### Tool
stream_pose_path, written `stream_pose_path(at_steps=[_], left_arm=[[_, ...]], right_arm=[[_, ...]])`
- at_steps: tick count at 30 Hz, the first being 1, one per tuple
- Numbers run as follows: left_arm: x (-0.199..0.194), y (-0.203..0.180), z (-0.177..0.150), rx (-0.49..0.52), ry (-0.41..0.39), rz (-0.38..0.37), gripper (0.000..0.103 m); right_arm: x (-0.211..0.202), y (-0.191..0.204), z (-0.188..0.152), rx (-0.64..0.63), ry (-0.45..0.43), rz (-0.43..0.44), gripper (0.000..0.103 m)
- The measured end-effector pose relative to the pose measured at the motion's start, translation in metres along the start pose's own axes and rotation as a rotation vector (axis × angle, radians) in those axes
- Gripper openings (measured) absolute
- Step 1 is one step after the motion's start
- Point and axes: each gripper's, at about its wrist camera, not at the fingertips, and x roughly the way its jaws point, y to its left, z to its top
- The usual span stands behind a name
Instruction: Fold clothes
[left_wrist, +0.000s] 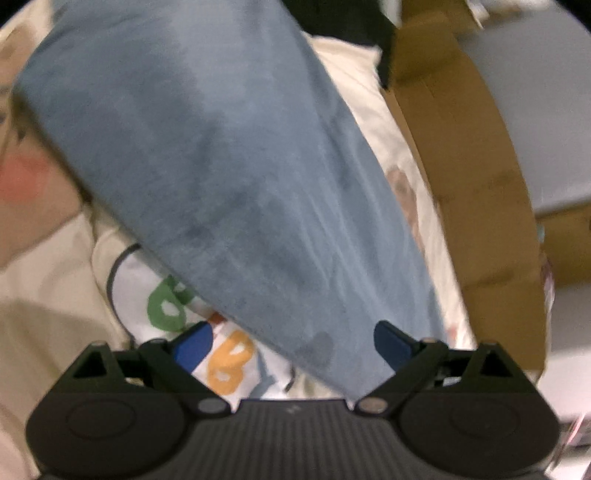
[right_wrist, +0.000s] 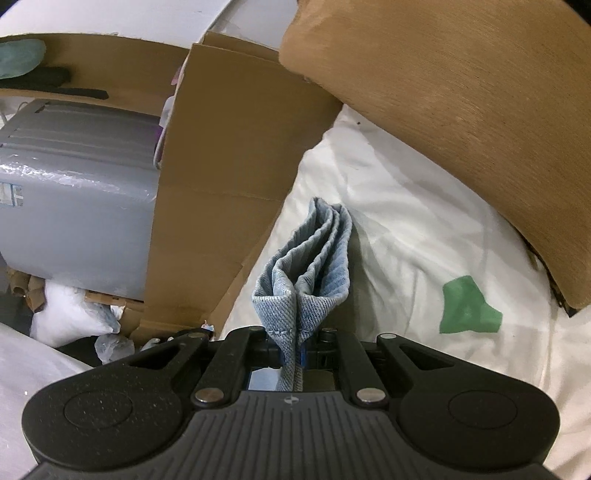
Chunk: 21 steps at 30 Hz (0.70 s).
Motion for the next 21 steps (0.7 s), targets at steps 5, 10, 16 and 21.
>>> stream_pose_path(at_steps=[5, 10, 16, 21], left_arm=[[0.015, 0.005, 0.0, -0.073, -0.039, -0.04, 0.096], [0.016, 0.013, 0.003, -0.16, -0.108, -0.088, 0.094], [-0.003, 0.028, 0.016, -0.208, -0.17, -0.061, 0.089], [-0.028, 0.053, 0.033, -0.258, -0.253, 0.002, 0.084]], right_arm=[[0.001, 0.005, 0.002, 0.0, -0.004, 0.009, 0.007], [0.002, 0.008, 0.003, -0.004, -0.009, 0.01, 0.007], [0.001, 0.008, 0.002, -0.002, -0.013, 0.008, 0.007], [0.003, 0.007, 0.002, -0.002, -0.015, 0.005, 0.007]])
